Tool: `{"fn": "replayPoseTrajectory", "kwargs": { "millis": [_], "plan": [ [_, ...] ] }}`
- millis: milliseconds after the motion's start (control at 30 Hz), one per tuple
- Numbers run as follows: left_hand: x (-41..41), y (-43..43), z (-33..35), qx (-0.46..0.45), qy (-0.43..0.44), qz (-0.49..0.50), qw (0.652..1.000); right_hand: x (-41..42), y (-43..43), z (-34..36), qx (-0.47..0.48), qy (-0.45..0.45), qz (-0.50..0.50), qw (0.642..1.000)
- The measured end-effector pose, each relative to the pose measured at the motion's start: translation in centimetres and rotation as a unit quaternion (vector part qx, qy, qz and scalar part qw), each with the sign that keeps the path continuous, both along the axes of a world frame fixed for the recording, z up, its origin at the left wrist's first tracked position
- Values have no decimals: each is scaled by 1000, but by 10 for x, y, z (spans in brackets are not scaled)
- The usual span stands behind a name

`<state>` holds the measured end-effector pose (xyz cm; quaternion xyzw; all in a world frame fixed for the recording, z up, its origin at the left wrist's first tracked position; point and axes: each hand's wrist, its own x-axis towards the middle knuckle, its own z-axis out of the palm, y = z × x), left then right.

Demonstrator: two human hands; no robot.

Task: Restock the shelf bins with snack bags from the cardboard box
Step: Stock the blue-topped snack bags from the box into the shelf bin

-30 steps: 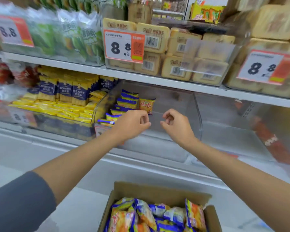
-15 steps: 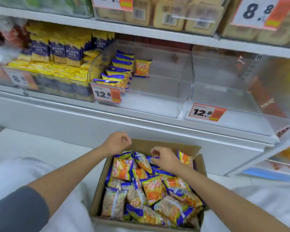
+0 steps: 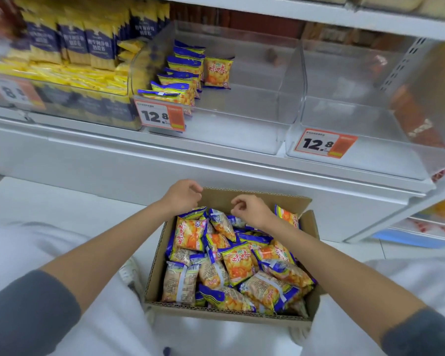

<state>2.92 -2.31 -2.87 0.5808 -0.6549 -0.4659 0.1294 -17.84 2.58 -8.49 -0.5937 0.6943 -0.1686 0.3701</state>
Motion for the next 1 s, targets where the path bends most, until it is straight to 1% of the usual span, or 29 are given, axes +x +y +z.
{"fn": "replayPoseTrajectory", "kwargs": {
  "millis": [100,167,233,267,333,400,467,533,567,600,633,733,800,833,900,933,967,1000],
  "plan": [
    [-1,5,2,5,-8,-4,1000,11,8,-13,65,38,30,997],
    [-1,6,2,10,-10,-7,1000,19,14,-28,51,75,60,994],
    [1,5,1,19,-13,0,1000,19,18,-29,18,75,45,996],
    [2,6,1,27,-13,3,1000,15,16,-24,15,47,22,999],
    [0,7,3,46,-7,10,999,4,10,-2,33,-52,-31,998],
    [-6,11,9,82,11,8,997,-8,4,27,72,-163,-69,982],
    [-14,16,18,181,89,-5,980,-15,6,52,97,-251,-70,961],
    [-22,20,23,263,192,-14,945,-19,14,64,107,-299,-62,946],
    [-25,22,25,276,232,-11,933,-21,19,67,105,-323,-62,939],
    [-28,22,25,273,255,-9,927,-22,25,70,100,-344,-65,931],
    [-31,23,26,264,260,-11,929,-23,30,72,93,-360,-67,926],
    [-34,25,22,245,235,-16,941,-24,41,72,76,-356,-75,928],
    [-33,26,19,249,226,-24,942,-19,46,66,76,-357,-89,927],
    [-33,25,18,260,232,-31,937,-17,47,62,73,-369,-105,921],
    [-33,23,16,270,237,-48,932,-16,46,55,65,-412,-154,896],
    [-33,22,17,249,216,-55,943,-18,45,55,59,-424,-169,888],
    [-33,19,19,201,172,-73,962,-20,42,58,47,-411,-174,893],
    [-33,15,23,143,115,-105,977,-24,40,61,32,-379,-166,910]
  ]
}}
